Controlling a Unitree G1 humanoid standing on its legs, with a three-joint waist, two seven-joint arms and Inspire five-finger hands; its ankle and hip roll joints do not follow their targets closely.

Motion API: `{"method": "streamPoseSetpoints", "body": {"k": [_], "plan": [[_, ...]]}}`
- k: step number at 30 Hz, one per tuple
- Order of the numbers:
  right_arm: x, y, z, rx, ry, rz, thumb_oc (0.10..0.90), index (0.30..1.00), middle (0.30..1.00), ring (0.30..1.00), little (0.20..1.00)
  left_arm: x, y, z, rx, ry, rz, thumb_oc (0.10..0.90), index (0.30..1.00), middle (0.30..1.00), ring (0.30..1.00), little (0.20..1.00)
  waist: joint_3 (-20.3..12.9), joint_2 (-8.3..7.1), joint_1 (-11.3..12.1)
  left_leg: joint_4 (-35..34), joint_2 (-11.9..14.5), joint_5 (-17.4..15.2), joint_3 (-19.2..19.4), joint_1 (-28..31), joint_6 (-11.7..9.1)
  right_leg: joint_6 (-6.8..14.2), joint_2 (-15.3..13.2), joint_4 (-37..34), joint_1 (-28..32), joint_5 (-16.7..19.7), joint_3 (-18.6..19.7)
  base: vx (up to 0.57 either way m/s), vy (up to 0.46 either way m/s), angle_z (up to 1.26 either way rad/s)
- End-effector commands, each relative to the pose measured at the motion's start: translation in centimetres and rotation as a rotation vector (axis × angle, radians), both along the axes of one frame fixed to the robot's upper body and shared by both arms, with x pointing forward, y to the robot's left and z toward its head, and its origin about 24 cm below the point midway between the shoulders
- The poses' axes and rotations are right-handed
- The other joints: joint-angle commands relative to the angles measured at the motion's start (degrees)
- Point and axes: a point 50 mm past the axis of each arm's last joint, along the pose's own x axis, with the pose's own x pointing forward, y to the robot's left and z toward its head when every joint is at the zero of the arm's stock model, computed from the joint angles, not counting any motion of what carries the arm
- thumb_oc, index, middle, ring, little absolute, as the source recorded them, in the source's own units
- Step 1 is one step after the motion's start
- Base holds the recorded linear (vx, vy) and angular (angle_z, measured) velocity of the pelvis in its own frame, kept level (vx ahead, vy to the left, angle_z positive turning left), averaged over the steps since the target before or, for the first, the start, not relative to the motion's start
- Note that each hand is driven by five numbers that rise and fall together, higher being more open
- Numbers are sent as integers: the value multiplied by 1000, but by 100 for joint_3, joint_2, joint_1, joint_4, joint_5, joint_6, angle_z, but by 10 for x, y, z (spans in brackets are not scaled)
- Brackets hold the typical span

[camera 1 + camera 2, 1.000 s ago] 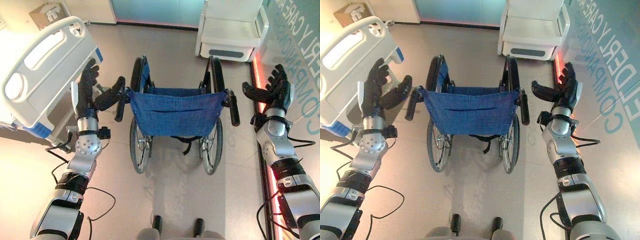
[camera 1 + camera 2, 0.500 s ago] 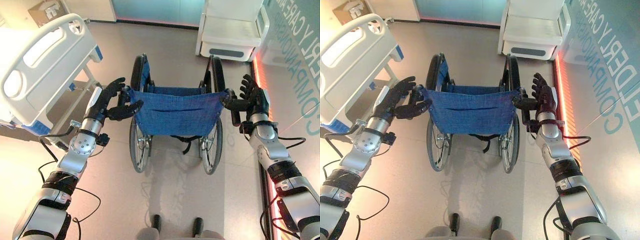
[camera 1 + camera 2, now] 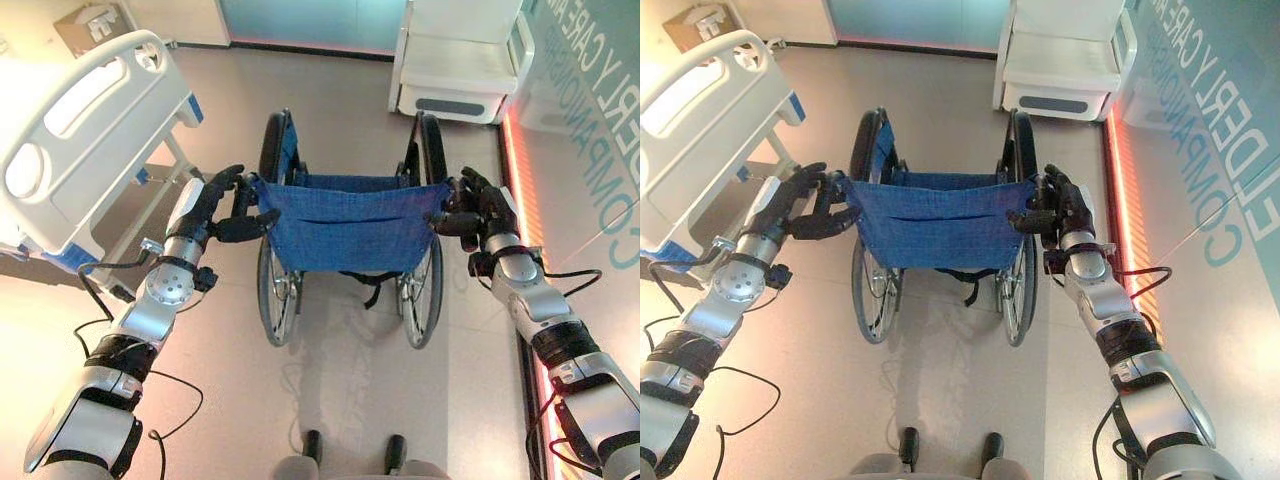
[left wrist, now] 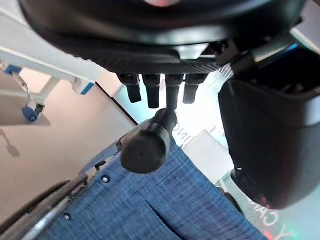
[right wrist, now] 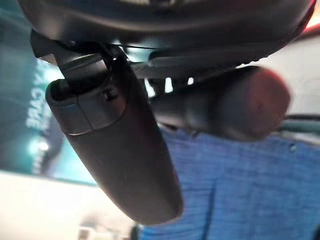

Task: Push the wheelchair next to the bed

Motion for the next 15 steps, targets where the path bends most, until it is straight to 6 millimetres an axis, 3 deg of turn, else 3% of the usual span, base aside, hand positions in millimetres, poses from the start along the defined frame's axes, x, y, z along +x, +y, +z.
{"method": "streamPoseSetpoints", "body": {"k": [1, 6, 15], "plan": [[18, -2, 47, -166, -78, 41, 800, 900, 900, 900, 900, 16, 6, 58, 90, -211, 69, 800, 900, 900, 900, 900, -405, -145, 30, 270, -232, -542, 336, -172, 127, 72, -233, 426, -137, -385, 181, 0, 0, 0], [25, -7, 45, -259, 12, 20, 800, 900, 900, 900, 900, 20, 2, 73, 101, -307, 110, 800, 900, 900, 900, 900, -365, -168, 51, 283, -246, -551, 334, -174, 134, 73, -232, 430, -143, -372, 193, -8, -13, -3], [29, -18, 36, -301, 104, -69, 800, 900, 900, 900, 900, 23, -25, 90, 212, -435, 26, 800, 900, 900, 900, 900, -283, -144, 107, 315, -254, -560, 311, -206, 143, 50, -229, 471, -162, -387, 214, 0, 0, 0]]}}
